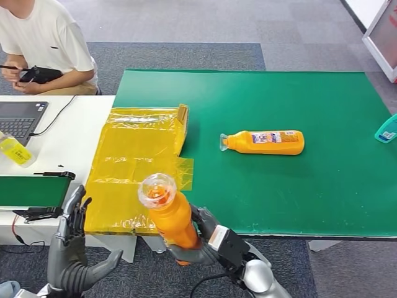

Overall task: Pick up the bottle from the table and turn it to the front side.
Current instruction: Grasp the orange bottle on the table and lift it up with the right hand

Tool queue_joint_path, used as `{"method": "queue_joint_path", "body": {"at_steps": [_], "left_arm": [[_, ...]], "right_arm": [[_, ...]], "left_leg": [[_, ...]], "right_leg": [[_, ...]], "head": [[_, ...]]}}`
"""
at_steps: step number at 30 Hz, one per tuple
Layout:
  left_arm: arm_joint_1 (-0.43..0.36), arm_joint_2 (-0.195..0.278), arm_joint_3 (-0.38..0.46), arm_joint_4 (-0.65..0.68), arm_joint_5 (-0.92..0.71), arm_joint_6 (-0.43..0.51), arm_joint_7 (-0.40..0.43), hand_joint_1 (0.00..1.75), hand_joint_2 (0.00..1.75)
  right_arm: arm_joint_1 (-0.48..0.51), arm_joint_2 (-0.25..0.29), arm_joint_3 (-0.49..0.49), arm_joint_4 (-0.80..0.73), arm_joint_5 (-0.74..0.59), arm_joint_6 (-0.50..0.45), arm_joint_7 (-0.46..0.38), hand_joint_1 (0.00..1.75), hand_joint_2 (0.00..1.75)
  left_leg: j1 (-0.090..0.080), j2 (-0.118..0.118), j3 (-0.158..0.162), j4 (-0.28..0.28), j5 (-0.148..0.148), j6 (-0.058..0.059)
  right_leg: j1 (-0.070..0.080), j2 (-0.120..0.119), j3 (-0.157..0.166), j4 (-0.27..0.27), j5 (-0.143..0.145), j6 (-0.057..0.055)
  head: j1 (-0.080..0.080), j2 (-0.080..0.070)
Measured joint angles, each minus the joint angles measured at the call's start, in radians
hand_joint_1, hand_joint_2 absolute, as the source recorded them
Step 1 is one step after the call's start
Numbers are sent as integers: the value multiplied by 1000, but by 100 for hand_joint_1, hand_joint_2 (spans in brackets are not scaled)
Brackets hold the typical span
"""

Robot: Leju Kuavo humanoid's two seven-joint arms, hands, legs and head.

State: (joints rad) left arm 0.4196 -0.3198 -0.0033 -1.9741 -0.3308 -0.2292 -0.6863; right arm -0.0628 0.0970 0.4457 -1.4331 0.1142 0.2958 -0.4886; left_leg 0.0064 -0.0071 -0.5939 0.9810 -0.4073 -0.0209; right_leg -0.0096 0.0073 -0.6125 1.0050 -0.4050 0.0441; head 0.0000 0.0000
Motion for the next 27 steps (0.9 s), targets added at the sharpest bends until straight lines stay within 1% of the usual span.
{"method": "queue_joint_path", "body": {"at_steps": [4, 9, 11, 13, 16, 18, 24, 27], "left_arm": [[-57, 25, -87, 37, 15, 15, 35, 0, 175], [-135, 58, -240, 89, 65, 1, 75, 0, 175], [-160, 73, -291, 111, 84, 18, 90, 0, 175], [-179, 87, -323, 131, 100, 40, 115, 0, 175], [-201, 104, -356, 162, 127, 67, 148, 0, 175], [-210, 112, -369, 182, 145, 74, 155, 0, 175], [-218, 126, -389, 210, 183, 78, 156, 0, 175], [-218, 127, -391, 216, 199, 92, 173, 0, 175]], "right_arm": [[-12, 38, -3, 63, 126, -91, -6, 175, 175], [-32, 85, -3, 116, 280, -212, -13, 175, 175], [-35, 95, -3, 126, 356, -277, -19, 175, 175], [-35, 100, -4, 128, 413, -326, -22, 175, 175], [-29, 102, -8, 122, 451, -354, -30, 175, 175], [-25, 102, -10, 110, 467, -369, -40, 175, 175], [-15, 102, -10, 58, 512, -405, -47, 175, 175], [-6, 103, -9, 32, 538, -431, -53, 175, 175]], "left_leg": [[0, 0, 0, 0, 0, 0], [0, 0, 0, 0, 1, 0], [0, 0, 0, 0, 1, 0], [0, 0, 0, 0, 0, 0], [0, 0, 0, 0, 0, 0], [0, 0, 0, 0, 0, 0], [0, 0, -1, 0, 0, 0], [0, 0, -1, 0, 0, 0]], "right_leg": [[0, 0, 0, 0, 0, 0], [0, 0, 0, 0, 1, 0], [0, 0, 0, 0, 1, 0], [0, 0, 0, 0, 1, 0], [0, 0, 0, 0, 0, 0], [0, 0, 0, 0, 0, 0], [0, 0, -1, 0, 0, 0], [0, 0, -1, 0, 0, 0]], "head": [[0, 0], [0, 0], [0, 0], [0, 0], [0, 0], [0, 0], [0, 0], [0, 0]]}}
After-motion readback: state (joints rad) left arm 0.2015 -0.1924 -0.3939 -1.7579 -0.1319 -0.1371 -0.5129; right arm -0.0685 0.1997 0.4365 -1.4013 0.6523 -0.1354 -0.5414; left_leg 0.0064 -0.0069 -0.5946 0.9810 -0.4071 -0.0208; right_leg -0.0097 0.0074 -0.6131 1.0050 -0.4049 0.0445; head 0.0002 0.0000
